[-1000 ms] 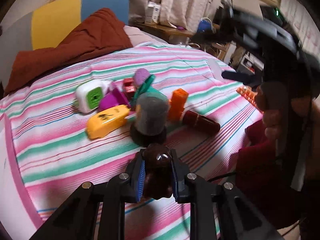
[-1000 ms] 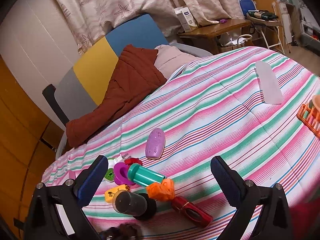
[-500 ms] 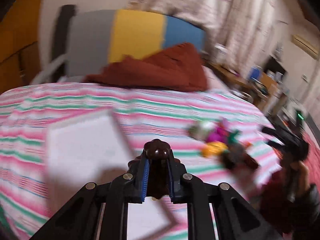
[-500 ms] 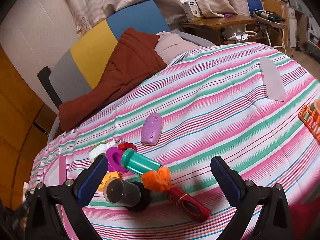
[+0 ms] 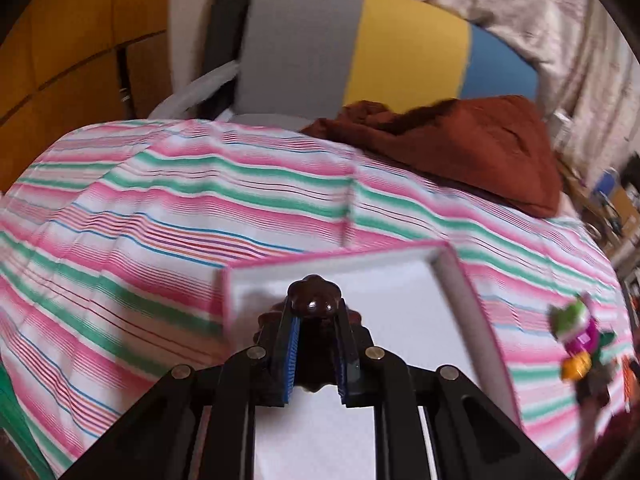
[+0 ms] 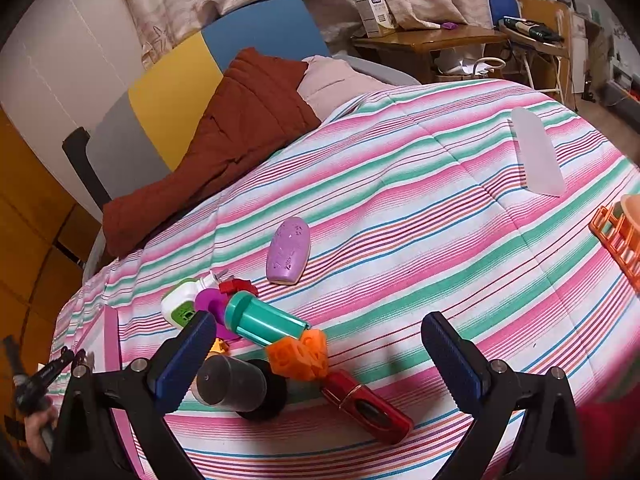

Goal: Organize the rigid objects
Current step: 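Carry the brown knob onto the white tray with the left tool while the right tool grasps the red cylinder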

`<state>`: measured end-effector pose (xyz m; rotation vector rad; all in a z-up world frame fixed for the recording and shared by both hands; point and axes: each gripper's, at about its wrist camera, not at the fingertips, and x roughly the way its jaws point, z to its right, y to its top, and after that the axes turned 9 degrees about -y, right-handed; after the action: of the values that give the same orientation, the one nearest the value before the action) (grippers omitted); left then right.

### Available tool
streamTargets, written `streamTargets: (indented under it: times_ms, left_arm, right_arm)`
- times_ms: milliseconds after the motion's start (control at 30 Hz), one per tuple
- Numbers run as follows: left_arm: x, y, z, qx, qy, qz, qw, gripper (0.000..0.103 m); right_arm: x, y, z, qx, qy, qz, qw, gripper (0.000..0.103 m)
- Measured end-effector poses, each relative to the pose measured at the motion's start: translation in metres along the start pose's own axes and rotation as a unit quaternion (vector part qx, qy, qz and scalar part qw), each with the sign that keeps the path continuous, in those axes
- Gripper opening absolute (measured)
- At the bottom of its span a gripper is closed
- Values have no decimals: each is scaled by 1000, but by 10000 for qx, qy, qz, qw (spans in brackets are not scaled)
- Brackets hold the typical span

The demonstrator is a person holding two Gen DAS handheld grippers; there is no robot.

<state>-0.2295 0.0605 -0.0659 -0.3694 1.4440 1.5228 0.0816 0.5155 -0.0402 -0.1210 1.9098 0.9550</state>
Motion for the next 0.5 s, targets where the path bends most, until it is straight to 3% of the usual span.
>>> streamTargets:
  times_ms: [133,200,233,500]
  left_arm:
    - [2,12,-12,-78,173,153,9997,25]
    - [0,14,-14,-151,21,176,9997,32]
    - [-4,13,-15,-165,-30,237,9996,40]
    - [-44,0,-13,-402,-141,641,9970,43]
  right_arm:
    - [3,-1,0,-8,-44,-72,10000,103]
    - [5,-1,-1,-33,-54,-101,9999,103]
    - [5,-1,-2,-45,-46,-116,9999,103]
    - [11,-3,-6,-158,-54,-259,9995,103]
